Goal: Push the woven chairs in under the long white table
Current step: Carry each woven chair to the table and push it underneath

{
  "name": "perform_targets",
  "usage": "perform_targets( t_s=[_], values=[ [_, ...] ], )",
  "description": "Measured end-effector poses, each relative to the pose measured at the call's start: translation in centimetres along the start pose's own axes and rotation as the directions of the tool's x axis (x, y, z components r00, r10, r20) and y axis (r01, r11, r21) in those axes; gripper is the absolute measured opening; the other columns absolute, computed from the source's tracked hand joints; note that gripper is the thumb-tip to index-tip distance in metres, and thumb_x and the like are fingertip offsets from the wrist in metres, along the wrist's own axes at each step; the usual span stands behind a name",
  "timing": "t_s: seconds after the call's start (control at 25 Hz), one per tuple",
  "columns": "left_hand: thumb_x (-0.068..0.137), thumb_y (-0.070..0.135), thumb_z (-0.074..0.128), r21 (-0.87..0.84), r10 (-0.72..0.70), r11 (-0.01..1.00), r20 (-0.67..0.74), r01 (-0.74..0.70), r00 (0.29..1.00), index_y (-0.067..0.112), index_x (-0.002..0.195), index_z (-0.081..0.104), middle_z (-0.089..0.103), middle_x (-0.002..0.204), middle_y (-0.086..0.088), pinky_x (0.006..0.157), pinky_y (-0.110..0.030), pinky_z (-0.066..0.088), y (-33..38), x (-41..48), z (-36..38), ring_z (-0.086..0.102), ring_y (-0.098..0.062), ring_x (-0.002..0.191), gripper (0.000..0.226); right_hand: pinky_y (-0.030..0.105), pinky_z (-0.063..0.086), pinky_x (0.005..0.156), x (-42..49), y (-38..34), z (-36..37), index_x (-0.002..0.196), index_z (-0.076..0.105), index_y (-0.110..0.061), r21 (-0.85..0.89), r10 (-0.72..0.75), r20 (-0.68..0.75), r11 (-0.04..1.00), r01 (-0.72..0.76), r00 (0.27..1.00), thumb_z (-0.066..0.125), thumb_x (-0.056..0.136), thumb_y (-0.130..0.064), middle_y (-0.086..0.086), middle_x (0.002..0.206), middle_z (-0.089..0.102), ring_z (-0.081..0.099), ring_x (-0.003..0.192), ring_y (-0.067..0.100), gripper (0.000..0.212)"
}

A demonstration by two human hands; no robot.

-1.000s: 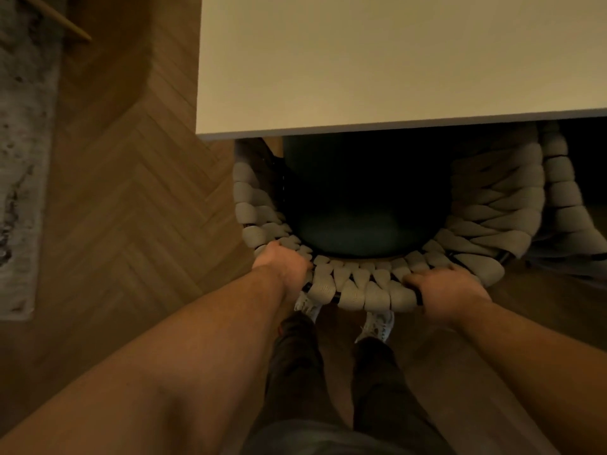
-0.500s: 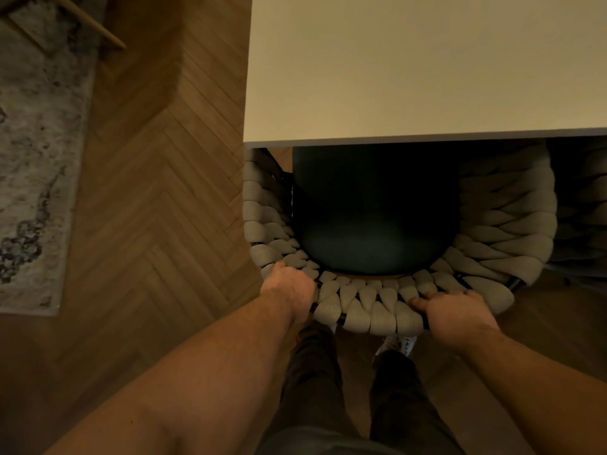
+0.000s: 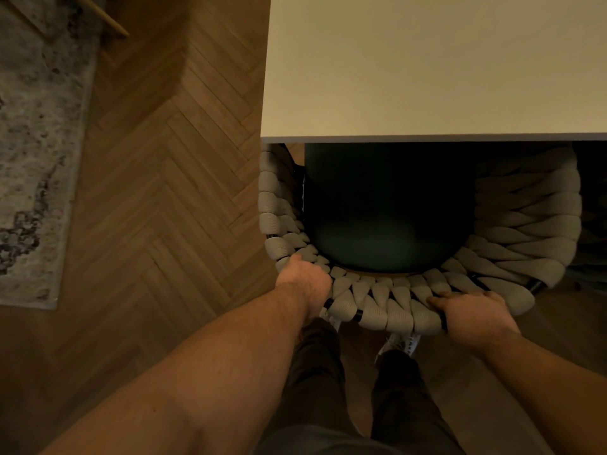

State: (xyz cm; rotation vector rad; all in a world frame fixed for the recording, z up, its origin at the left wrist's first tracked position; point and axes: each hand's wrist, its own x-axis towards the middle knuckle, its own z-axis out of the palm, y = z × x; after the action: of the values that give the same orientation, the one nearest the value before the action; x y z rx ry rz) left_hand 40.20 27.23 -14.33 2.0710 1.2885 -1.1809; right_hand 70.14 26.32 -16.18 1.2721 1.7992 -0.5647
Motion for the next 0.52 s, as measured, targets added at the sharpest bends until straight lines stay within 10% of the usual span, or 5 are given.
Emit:
perform_targets(
  t_s=[0.52],
  values=[
    [0.102, 0.03, 0.057, 0.01, -0.016, 1.0, -0.137, 0.018, 0.99, 0.03, 0.131, 0.061, 0.066, 0.126, 0.002, 0.121, -0.049, 0.027, -0.92, 0.22, -0.76, 0.056, -0.023, 0.127, 0.029, 0.049, 0.038, 0.112, 0.8, 0.12, -0.84, 0.145, 0.05, -0.048, 0.022, 0.027, -0.049, 0.999, -0.026, 0.998, 0.058, 0.1, -0.034, -0.011, 0.132, 0.065, 0.06, 0.122, 0.019, 0.048]
  ],
)
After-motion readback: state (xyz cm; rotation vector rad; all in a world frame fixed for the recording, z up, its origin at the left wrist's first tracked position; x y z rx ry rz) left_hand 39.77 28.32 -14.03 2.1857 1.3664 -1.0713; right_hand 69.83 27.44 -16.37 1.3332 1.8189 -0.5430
